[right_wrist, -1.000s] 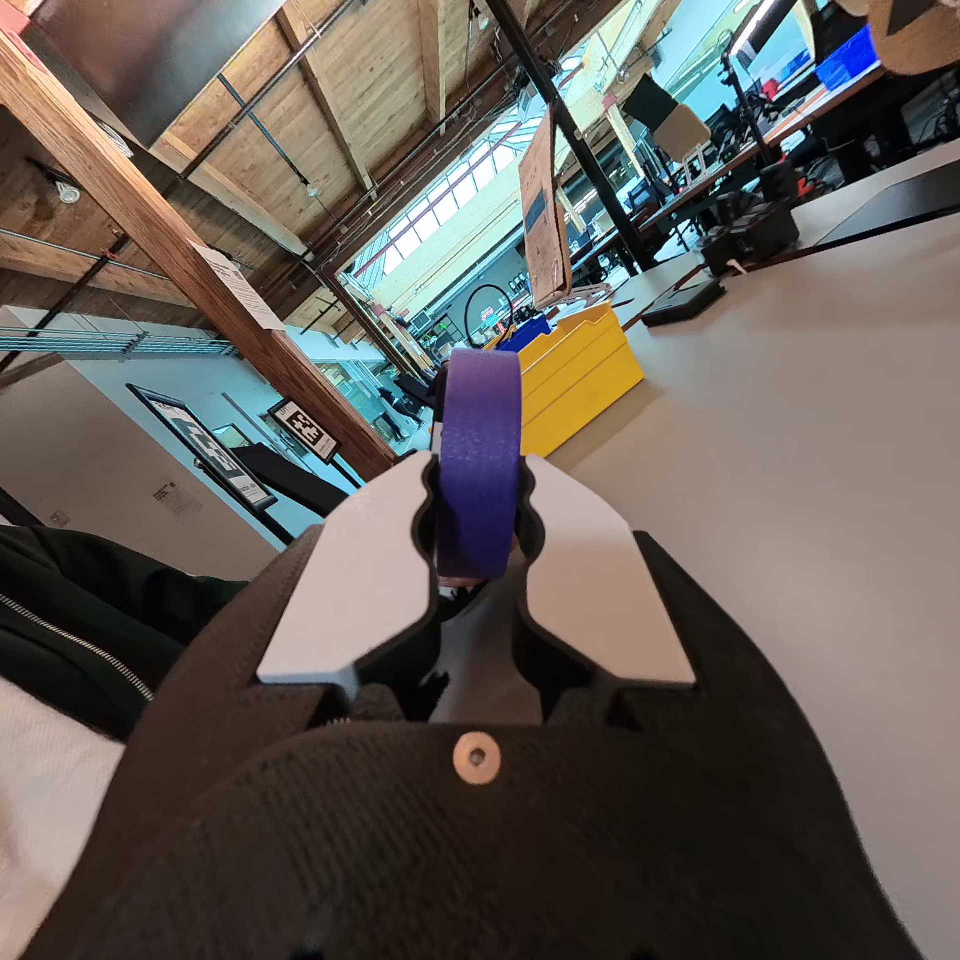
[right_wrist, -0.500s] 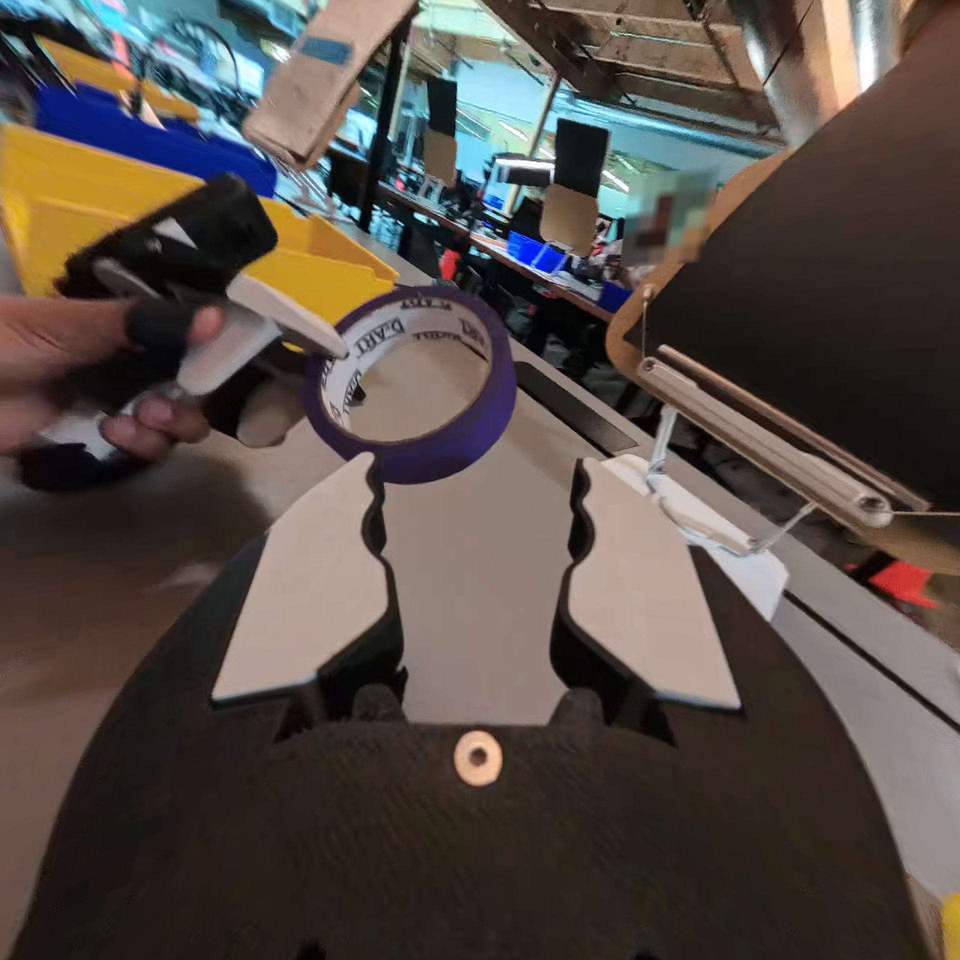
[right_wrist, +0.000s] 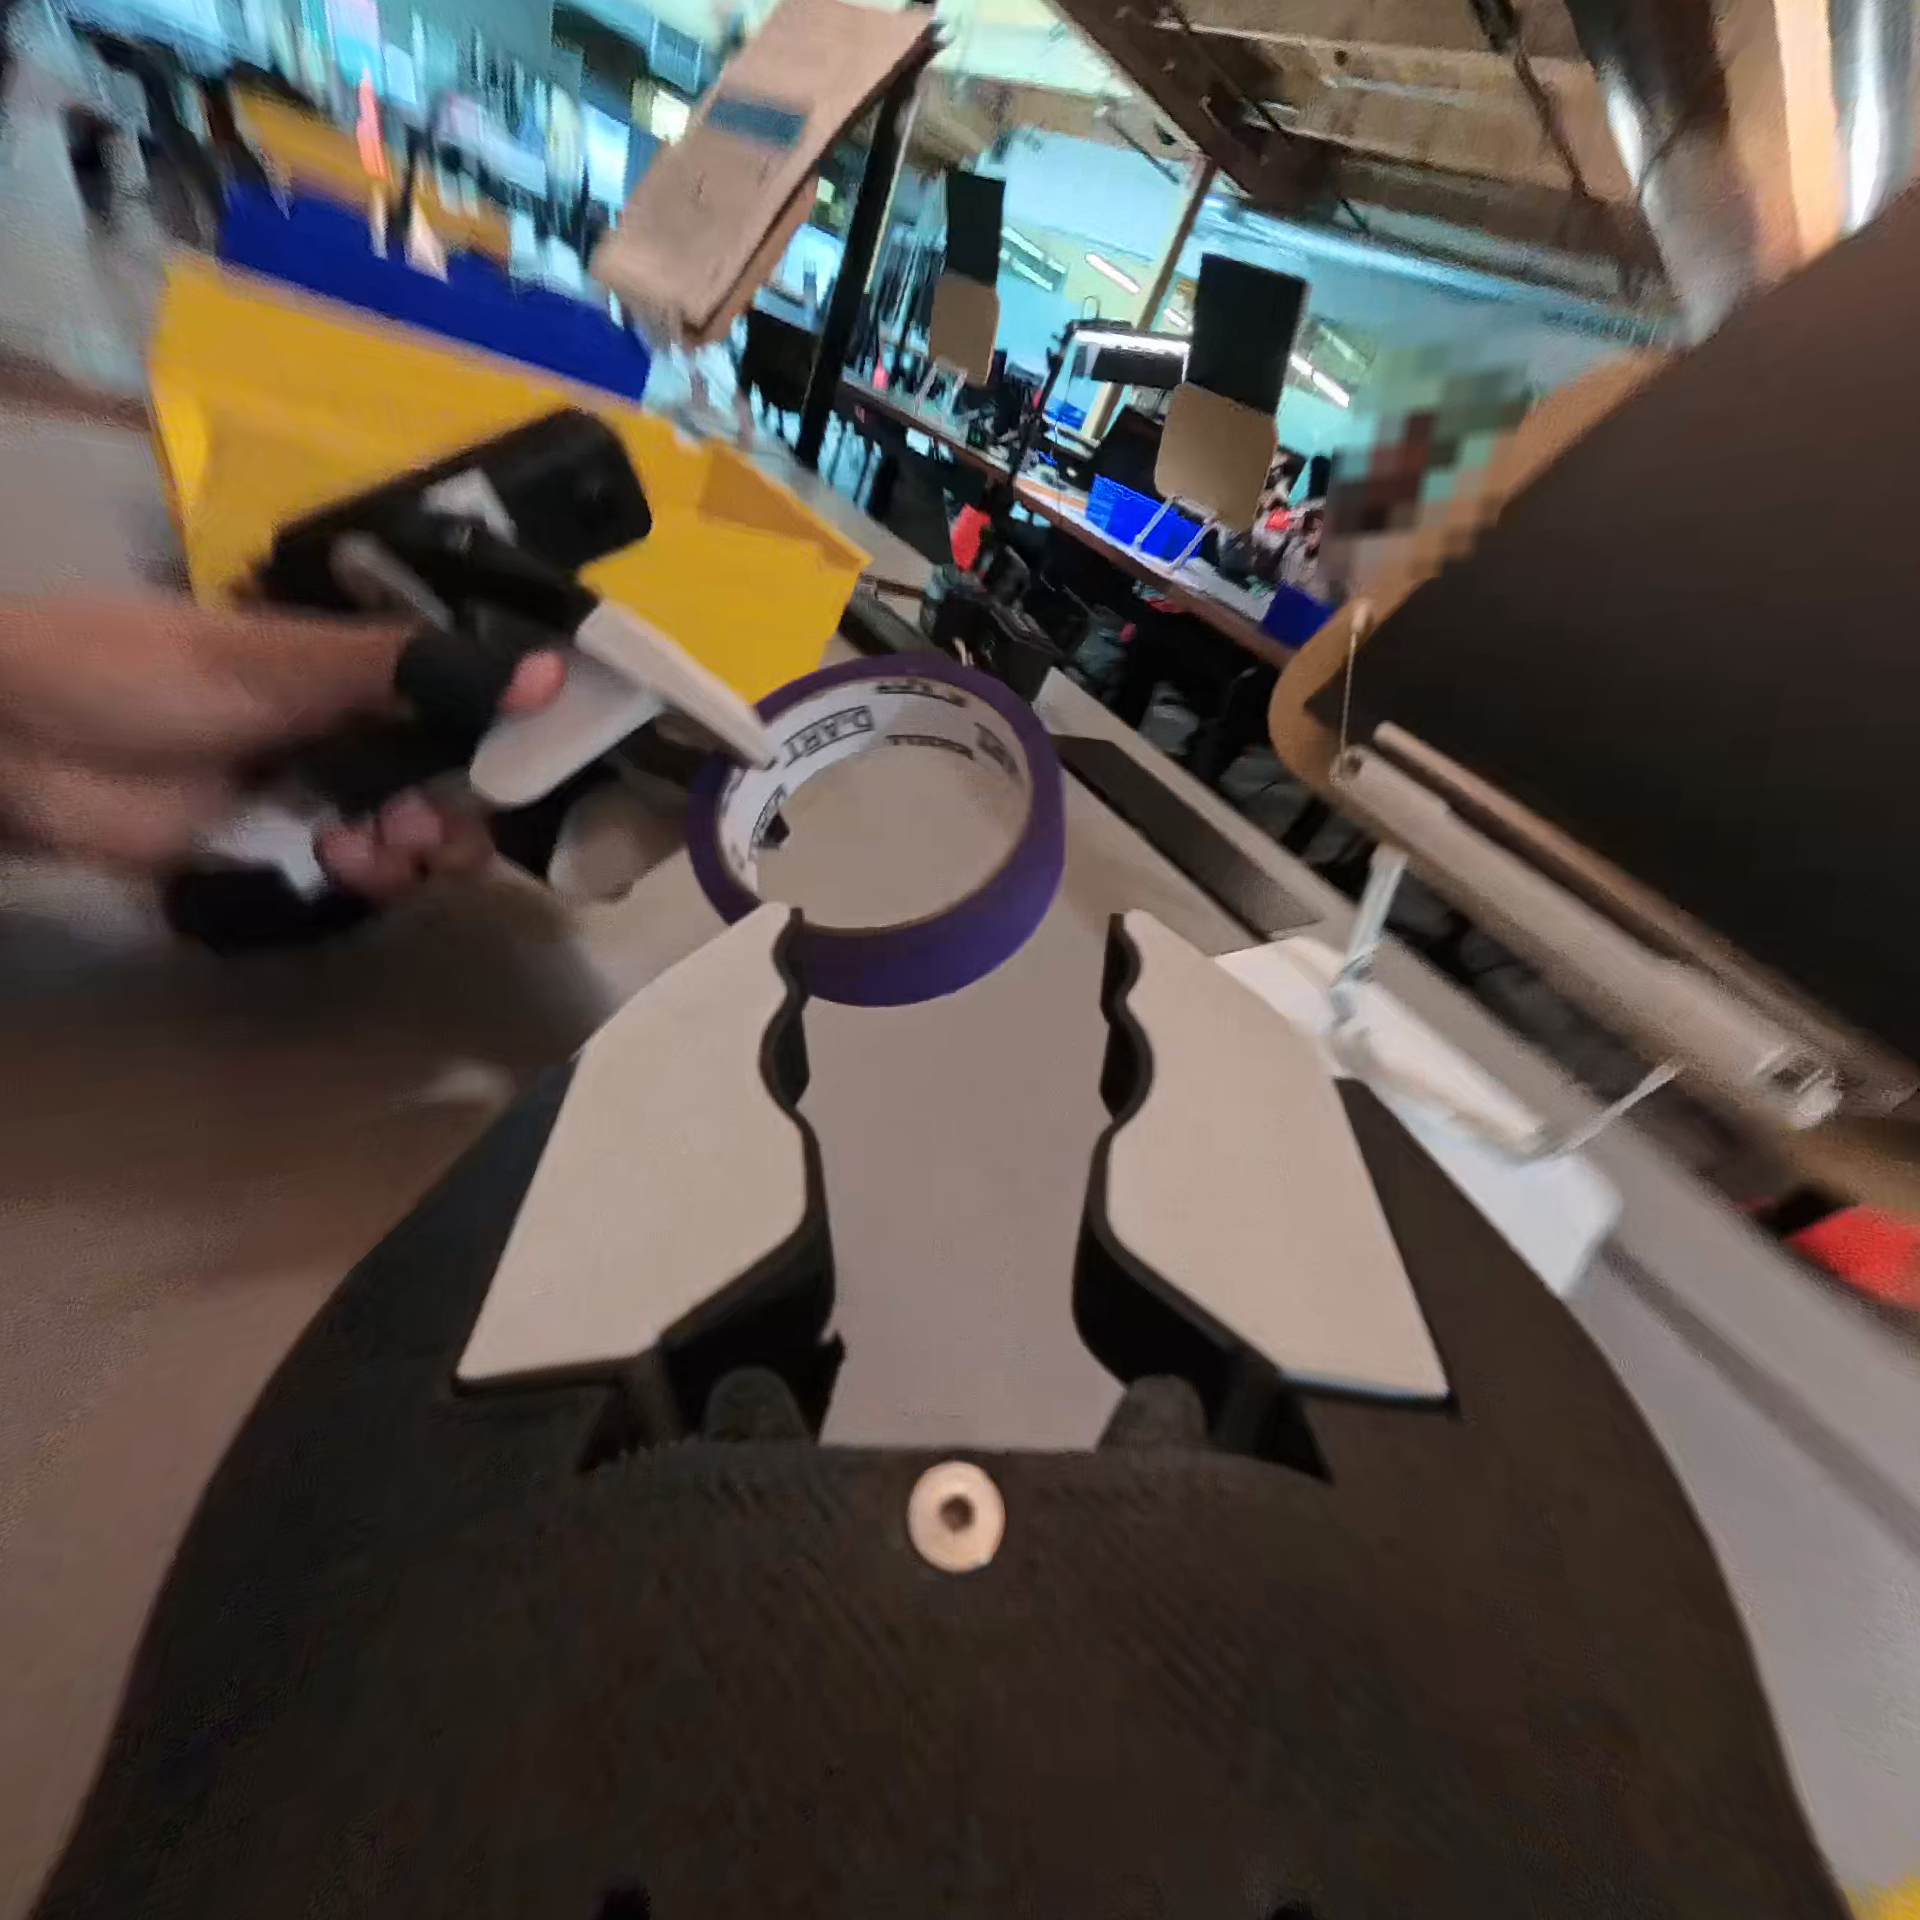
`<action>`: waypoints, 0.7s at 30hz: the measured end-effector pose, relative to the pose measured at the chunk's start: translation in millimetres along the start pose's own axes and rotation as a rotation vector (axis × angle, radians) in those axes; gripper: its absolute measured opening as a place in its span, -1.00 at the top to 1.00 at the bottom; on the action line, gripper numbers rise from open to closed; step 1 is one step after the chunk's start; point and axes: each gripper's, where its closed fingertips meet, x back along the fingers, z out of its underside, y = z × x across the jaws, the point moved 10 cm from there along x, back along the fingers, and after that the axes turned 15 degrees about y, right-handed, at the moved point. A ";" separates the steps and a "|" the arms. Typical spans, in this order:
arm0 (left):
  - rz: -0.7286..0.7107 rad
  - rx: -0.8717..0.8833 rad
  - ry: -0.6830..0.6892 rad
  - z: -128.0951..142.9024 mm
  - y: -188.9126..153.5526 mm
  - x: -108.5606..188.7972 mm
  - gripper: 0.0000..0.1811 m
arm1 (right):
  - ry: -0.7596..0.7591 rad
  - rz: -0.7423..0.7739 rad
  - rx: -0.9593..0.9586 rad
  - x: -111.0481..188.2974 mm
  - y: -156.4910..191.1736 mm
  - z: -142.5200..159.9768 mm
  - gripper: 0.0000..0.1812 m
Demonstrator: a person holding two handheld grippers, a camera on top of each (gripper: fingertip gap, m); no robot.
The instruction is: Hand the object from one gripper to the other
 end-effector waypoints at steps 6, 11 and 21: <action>-0.104 -0.051 0.088 0.7 -3.1 -4.1 0.67 | 0.275 0.102 0.517 -26.7 52.3 1.5 0.46; -0.202 -0.170 0.197 3.8 -12.8 -16.0 0.67 | 0.471 0.156 0.737 -42.0 70.9 13.9 0.70; -0.220 -0.325 0.218 6.5 -21.0 -23.7 0.67 | 0.537 0.129 0.764 -41.0 73.0 14.2 0.89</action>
